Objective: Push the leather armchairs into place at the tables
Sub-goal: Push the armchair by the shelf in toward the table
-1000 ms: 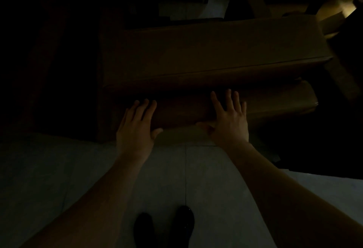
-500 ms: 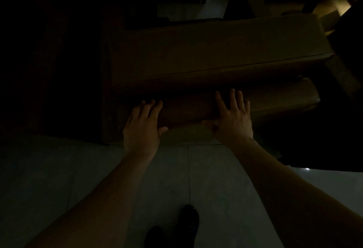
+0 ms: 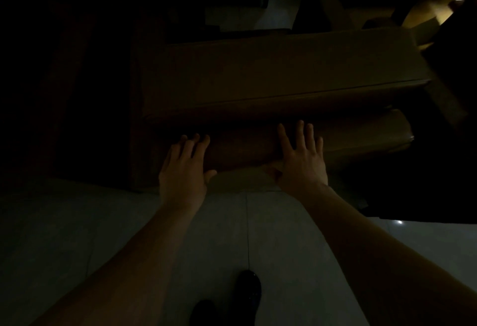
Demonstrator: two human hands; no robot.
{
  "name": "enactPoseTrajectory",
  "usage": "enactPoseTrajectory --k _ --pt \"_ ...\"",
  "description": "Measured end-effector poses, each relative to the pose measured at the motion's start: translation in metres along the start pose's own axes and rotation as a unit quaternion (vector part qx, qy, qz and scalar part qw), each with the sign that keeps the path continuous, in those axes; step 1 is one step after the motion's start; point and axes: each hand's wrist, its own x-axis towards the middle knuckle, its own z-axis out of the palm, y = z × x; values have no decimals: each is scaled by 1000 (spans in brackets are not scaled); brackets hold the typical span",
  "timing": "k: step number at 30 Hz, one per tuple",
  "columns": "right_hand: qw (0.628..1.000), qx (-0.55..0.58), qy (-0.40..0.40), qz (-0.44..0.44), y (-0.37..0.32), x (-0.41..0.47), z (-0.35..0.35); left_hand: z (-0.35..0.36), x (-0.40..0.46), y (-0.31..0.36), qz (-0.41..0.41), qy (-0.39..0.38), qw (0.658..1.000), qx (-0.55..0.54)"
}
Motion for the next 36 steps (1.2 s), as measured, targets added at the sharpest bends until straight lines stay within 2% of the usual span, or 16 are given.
enactPoseTrajectory --k 6,11,16,23,30,36 --pt "996 44 -72 -6 -1 -14 -34 -25 -2 5 3 -77 997 -32" --pt "994 71 -85 15 -7 -53 -55 -71 -11 20 25 -65 997 -40" --pt "992 95 -77 34 -4 -95 -104 -119 -28 33 49 -66 996 -32" --pt "990 115 -18 85 17 -162 -165 -180 -54 80 93 -52 994 -39" --pt "986 122 35 112 83 -227 -211 -239 -88 162 127 -34 991 -35" --pt "981 137 71 121 200 -280 -228 -251 -123 277 151 -17 988 -37"
